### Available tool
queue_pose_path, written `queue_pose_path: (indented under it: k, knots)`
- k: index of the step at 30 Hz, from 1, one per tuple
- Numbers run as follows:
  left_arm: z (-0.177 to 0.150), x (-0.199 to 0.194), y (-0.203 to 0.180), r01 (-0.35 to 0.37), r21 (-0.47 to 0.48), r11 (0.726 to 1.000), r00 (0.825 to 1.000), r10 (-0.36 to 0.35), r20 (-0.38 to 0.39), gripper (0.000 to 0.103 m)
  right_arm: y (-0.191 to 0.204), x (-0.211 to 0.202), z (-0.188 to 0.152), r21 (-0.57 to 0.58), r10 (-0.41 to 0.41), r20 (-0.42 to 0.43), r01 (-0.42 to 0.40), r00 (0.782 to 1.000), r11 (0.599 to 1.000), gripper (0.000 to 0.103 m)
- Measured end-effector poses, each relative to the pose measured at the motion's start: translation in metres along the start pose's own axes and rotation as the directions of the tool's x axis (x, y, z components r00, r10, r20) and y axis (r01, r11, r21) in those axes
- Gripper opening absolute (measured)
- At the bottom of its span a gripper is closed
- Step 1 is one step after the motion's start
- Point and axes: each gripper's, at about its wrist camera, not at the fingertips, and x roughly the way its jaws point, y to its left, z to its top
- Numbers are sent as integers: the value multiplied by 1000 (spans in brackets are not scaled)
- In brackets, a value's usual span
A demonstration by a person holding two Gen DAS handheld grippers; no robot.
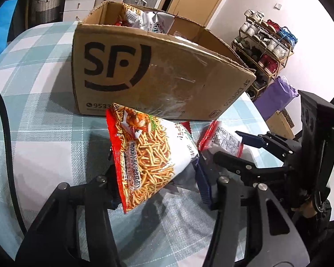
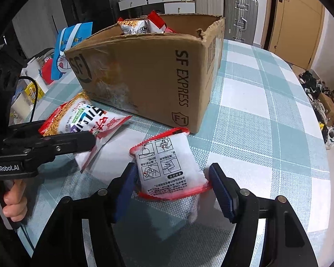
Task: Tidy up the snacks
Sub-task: 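Carry orange chip bag with left tool while right tool carries packet to box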
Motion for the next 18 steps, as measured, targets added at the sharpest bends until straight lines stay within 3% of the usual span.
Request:
queue_pose_path:
  k: [4, 7, 18]
  knots:
    - [-1, -2, 1, 2, -5, 1000, 1000, -2, 5, 50, 3, -2, -2, -3, -6, 11, 6, 1000, 1000, 62]
    - [-2, -5, 4, 8, -10, 1000, 1000, -8, 11, 50, 5, -7, -3, 8, 42, 33, -42, 999, 999, 60]
    - [-1, -33, 1, 23, -2, 1000, 998, -23, 60, 50, 12, -35, -8, 9, 31, 109, -33, 994, 999, 59]
